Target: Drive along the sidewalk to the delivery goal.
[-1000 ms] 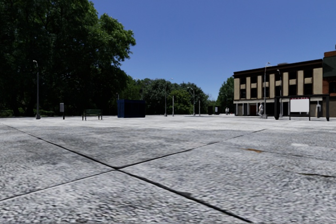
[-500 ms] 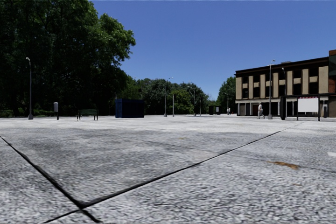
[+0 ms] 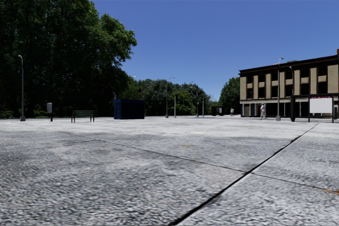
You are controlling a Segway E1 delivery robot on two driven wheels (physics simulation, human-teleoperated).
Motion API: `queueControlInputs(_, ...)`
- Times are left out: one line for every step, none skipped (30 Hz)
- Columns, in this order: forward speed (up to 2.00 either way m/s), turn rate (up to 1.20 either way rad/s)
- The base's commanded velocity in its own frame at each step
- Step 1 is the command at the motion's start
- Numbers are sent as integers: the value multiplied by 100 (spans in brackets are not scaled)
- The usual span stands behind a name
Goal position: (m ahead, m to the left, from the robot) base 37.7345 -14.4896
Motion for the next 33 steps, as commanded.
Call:
queueControlInputs(200,0)
queueControlInputs(200,0)
queueControlInputs(200,0)
queueControlInputs(200,0)
queueControlInputs(200,0)
queueControlInputs(200,0)
queueControlInputs(200,0)
queueControlInputs(200,0)
queueControlInputs(200,0)
queueControlInputs(200,0)
queueControlInputs(200,0)
queueControlInputs(200,0)
queueControlInputs(200,0)
queueControlInputs(200,0)
queueControlInputs(200,0)
queueControlInputs(200,0)
queueControlInputs(200,0)
queueControlInputs(200,0)
queueControlInputs(200,0)
queueControlInputs(200,0)
queueControlInputs(200,0)
queueControlInputs(200,0)
queueControlInputs(200,0)
queueControlInputs(200,0)
queueControlInputs(200,0)
queueControlInputs(200,0)
queueControlInputs(200,0)
queueControlInputs(200,0)
queueControlInputs(200,0)
queueControlInputs(200,0)
queueControlInputs(200,0)
queueControlInputs(200,0)
queueControlInputs(200,0)
